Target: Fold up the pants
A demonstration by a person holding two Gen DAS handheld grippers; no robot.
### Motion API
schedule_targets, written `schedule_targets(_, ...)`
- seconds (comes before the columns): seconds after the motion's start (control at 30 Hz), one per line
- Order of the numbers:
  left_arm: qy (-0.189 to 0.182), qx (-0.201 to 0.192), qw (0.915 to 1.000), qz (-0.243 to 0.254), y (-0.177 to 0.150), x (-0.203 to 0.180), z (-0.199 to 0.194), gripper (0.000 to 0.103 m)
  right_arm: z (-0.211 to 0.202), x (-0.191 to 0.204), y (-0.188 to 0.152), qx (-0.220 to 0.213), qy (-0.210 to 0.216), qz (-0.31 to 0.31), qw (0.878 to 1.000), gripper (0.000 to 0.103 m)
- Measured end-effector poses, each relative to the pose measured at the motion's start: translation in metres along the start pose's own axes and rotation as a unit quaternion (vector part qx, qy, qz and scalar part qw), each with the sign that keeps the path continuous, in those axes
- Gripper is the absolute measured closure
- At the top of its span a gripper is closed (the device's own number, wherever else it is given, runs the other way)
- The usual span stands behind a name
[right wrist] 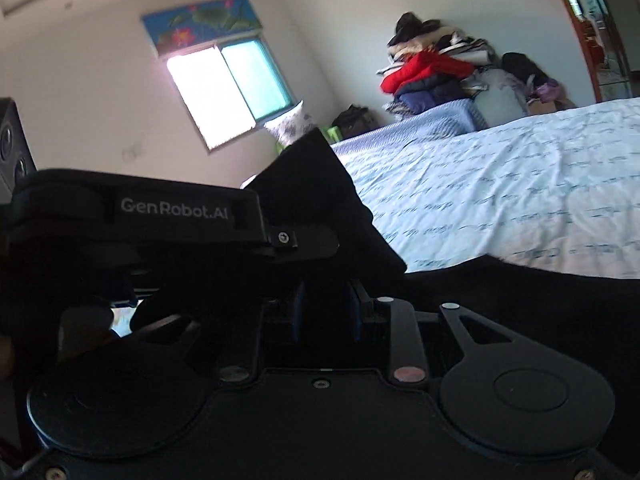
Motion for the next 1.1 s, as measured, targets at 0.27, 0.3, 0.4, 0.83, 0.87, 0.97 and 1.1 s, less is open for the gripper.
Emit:
schedule_targets(0.27, -0.048, 0.044, 0.9968, 0.046, -0.031, -0.085, 0.038, 0.068, -0.058, -0.065, -0.003, -0.041, -0.061, 0.081, 0.994, 0.077)
schedule_targets(0.3, -0.051, 0.051, 0.9962, 0.050, -0.037, -0.094, 0.044, 0.068, -0.063, -0.073, -0.006, -0.043, -0.069, 0.092, 0.992, 0.077)
schedule_targets(0.4, -0.064, 0.071, 0.9937, 0.058, -0.053, -0.119, 0.058, 0.067, -0.083, -0.093, -0.013, -0.052, -0.095, 0.110, 0.988, 0.077)
schedule_targets(0.83, -0.118, 0.142, 0.9794, 0.082, -0.108, -0.202, 0.119, 0.063, -0.154, -0.158, -0.030, -0.067, -0.196, 0.168, 0.964, 0.077)
schedule_targets(0.87, -0.123, 0.153, 0.9773, 0.080, -0.111, -0.204, 0.126, 0.060, -0.156, -0.160, -0.032, -0.065, -0.206, 0.170, 0.961, 0.077)
schedule_targets(0.97, -0.152, 0.186, 0.9687, 0.061, -0.116, -0.206, 0.137, 0.046, -0.171, -0.168, -0.036, -0.066, -0.236, 0.173, 0.954, 0.076)
schedule_targets(1.1, -0.180, 0.183, 0.9659, 0.033, -0.103, -0.192, 0.123, 0.042, -0.201, -0.169, -0.037, -0.081, -0.333, 0.130, 0.930, 0.056)
Point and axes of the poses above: each gripper's, at about its wrist camera, not at the fingertips, and z roughly the way its jaws point, x to its left, y to its top, the point moved 1 cm from there along z, roughly the way its jaws point, and after that the axes turned 5 degrees about -z, right-handed, at the moved point
